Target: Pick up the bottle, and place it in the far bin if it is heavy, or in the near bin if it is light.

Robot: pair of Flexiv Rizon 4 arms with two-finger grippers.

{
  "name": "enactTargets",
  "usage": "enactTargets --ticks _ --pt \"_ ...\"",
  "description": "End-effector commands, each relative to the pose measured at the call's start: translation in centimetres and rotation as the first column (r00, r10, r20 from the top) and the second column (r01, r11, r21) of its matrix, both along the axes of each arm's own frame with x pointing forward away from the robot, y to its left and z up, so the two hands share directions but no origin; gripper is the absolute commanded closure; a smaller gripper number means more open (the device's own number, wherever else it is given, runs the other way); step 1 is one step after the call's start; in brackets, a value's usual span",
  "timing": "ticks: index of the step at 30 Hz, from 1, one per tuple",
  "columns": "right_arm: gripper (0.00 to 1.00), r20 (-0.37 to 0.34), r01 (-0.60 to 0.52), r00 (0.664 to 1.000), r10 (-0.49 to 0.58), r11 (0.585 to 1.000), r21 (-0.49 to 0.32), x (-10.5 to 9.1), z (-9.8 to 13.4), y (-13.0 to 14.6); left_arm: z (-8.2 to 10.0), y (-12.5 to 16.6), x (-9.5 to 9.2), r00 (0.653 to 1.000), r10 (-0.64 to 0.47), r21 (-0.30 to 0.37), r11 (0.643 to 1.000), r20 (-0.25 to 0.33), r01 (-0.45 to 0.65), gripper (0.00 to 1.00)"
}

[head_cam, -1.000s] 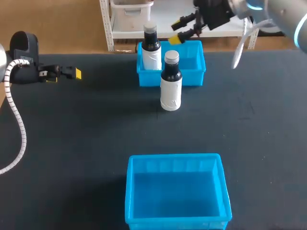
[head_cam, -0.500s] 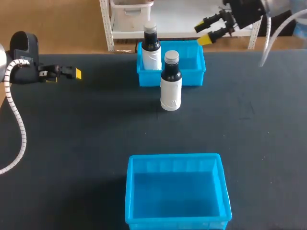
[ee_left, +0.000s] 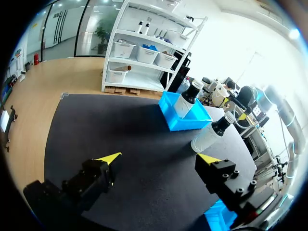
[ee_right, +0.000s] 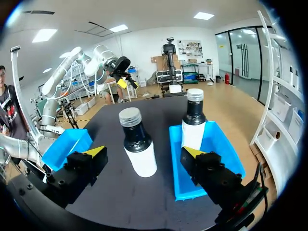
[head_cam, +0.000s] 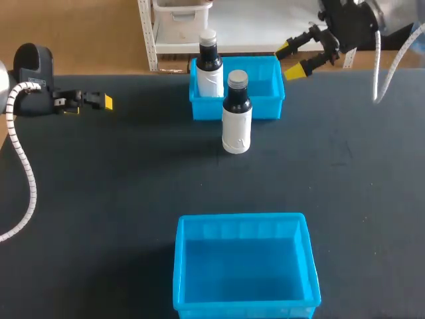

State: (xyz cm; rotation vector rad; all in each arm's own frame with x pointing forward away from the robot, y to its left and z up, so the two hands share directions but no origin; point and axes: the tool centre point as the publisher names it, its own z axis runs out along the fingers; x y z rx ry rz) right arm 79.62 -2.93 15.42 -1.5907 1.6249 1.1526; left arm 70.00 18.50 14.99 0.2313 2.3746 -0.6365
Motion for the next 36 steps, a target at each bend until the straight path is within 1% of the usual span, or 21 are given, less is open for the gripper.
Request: enactTargets --ticks 1,6,9,17,36 --pt "0.0 0.155 0.274 0.951 -0.268 0.962 -0.019 -3.1 -0.3 0.6 0.0 0.0 0.0 1.0 0.0 0.0 1.0 0.0 0.0 0.0" --pt "0.0 0.167 0.304 0.94 -0.298 0.953 -0.01 -3.8 -1.3 1.4 0.0 0.0 0.0 1.0 0.0 0.0 1.0 0.0 0.0 0.0" --pt "0.0 0.171 0.309 0.937 -0.305 0.951 0.002 -3.8 -1.7 2.0 0.0 0.0 0.0 1.0 0.0 0.0 1.0 0.0 0.0 0.0" --pt "0.0 0.179 0.307 0.936 -0.302 0.952 -0.003 -3.7 -2.3 3.5 0.0 0.0 0.0 1.0 0.0 0.0 1.0 0.0 0.0 0.0" --pt "0.0 0.148 0.23 0.963 -0.227 0.973 -0.003 -3.9 -3.3 7.7 0.0 0.0 0.0 1.0 0.0 0.0 1.0 0.0 0.0 0.0"
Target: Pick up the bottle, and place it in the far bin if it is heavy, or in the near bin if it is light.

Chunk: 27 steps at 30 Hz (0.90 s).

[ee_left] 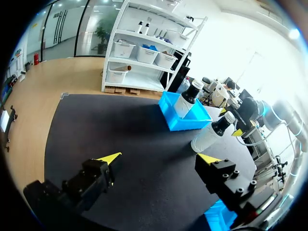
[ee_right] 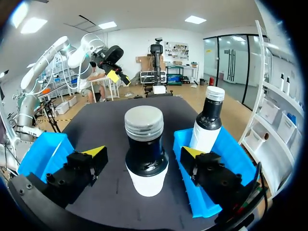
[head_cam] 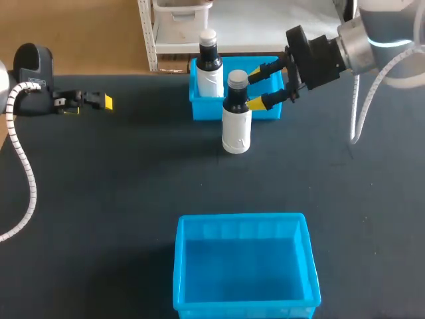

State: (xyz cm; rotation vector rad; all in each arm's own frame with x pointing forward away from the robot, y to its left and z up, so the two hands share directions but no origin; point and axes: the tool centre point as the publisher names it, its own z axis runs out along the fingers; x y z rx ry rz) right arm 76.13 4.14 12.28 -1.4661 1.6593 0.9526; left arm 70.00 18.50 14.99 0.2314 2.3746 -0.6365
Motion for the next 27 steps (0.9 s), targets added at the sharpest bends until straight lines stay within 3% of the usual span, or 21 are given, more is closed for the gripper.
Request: enactTargets --ticks 1,27 --pt "0.0 0.034 0.059 0.998 -0.059 0.998 -0.007 -0.3 -0.2 0.8 0.0 0.0 0.0 1.0 0.0 0.0 1.0 0.0 0.0 0.0" --pt "0.0 0.006 -0.004 1.0 0.004 1.0 0.009 0.3 -0.6 2.9 0.0 0.0 0.0 1.0 0.0 0.0 1.0 0.0 0.0 0.0"
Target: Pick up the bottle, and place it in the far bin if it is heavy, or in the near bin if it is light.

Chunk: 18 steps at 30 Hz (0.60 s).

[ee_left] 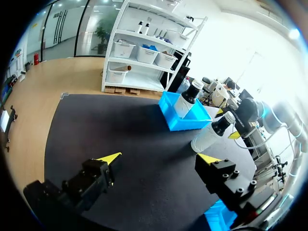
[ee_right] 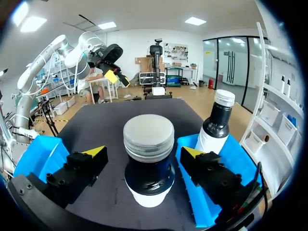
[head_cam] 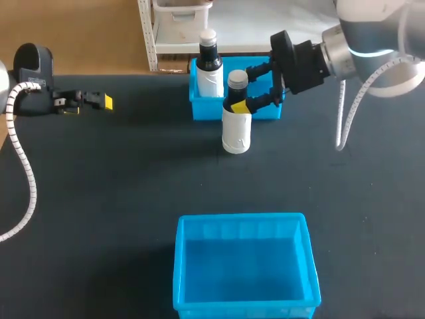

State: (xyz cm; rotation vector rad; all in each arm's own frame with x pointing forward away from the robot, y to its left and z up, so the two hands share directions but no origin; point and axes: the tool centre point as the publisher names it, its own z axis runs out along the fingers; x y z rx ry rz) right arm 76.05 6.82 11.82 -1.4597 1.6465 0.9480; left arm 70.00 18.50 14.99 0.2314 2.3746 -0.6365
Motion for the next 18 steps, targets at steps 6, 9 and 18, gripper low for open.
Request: enactTargets --ticks 6,9,18 --pt "0.15 -0.01 -0.009 1.0 0.009 1.0 -0.002 0.43 -0.32 0.4 0.0 0.0 0.0 1.0 0.0 0.0 1.0 0.0 0.0 0.0" --pt "0.16 -0.011 -0.008 1.0 0.008 1.0 -0.002 0.47 -0.36 0.4 0.0 0.0 0.0 1.0 0.0 0.0 1.0 0.0 0.0 0.0" --pt "0.15 -0.008 -0.008 1.0 0.008 1.0 0.001 0.57 -0.26 0.49 0.0 0.0 0.0 1.0 0.0 0.0 1.0 0.0 0.0 0.0"
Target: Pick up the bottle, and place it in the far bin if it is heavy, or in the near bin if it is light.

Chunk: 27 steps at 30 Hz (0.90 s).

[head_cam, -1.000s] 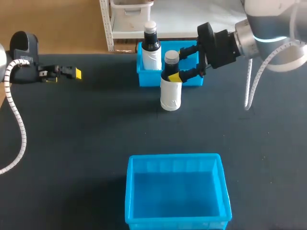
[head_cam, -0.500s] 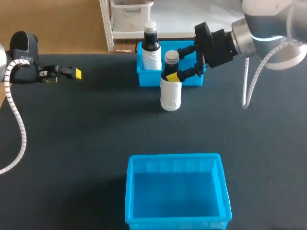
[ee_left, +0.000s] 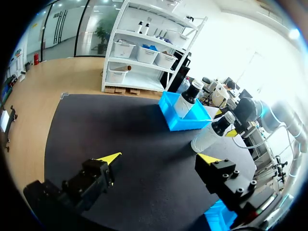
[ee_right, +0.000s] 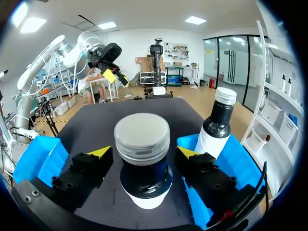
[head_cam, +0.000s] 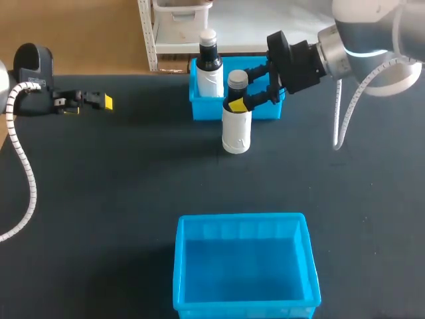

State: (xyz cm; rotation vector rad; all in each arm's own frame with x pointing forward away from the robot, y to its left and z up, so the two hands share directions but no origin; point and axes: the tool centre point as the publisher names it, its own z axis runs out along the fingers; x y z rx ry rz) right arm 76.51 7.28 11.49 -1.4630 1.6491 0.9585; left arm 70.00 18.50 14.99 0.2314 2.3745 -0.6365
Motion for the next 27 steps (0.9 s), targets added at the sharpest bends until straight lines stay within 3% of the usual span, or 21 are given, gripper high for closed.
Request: enactTargets --ticks 1,10,12,13,18,27 --pt "0.15 0.0 -0.002 1.0 0.002 1.0 0.002 0.12 0.1 0.05 0.0 0.0 0.0 1.0 0.0 0.0 1.0 0.0 0.0 0.0" --pt "0.19 0.0 -0.004 1.0 0.004 1.0 0.009 0.33 0.22 0.17 0.0 0.0 0.0 1.0 0.0 0.0 1.0 0.0 0.0 0.0" --pt "0.24 0.001 -0.004 1.0 0.004 1.0 0.01 0.35 0.22 0.2 0.0 0.0 0.0 1.0 0.0 0.0 1.0 0.0 0.0 0.0" --pt "0.31 0.001 -0.004 1.0 0.004 1.0 0.01 0.35 0.22 0.21 0.0 0.0 0.0 1.0 0.0 0.0 1.0 0.0 0.0 0.0" --pt "0.51 0.0 -0.004 1.0 0.004 1.0 0.01 0.34 0.21 0.22 0.0 0.0 0.0 1.0 0.0 0.0 1.0 0.0 0.0 0.0" --pt "0.54 0.0 -0.001 1.0 0.001 1.0 0.009 0.21 0.23 0.08 0.0 0.0 0.0 1.0 0.0 0.0 1.0 0.0 0.0 0.0"
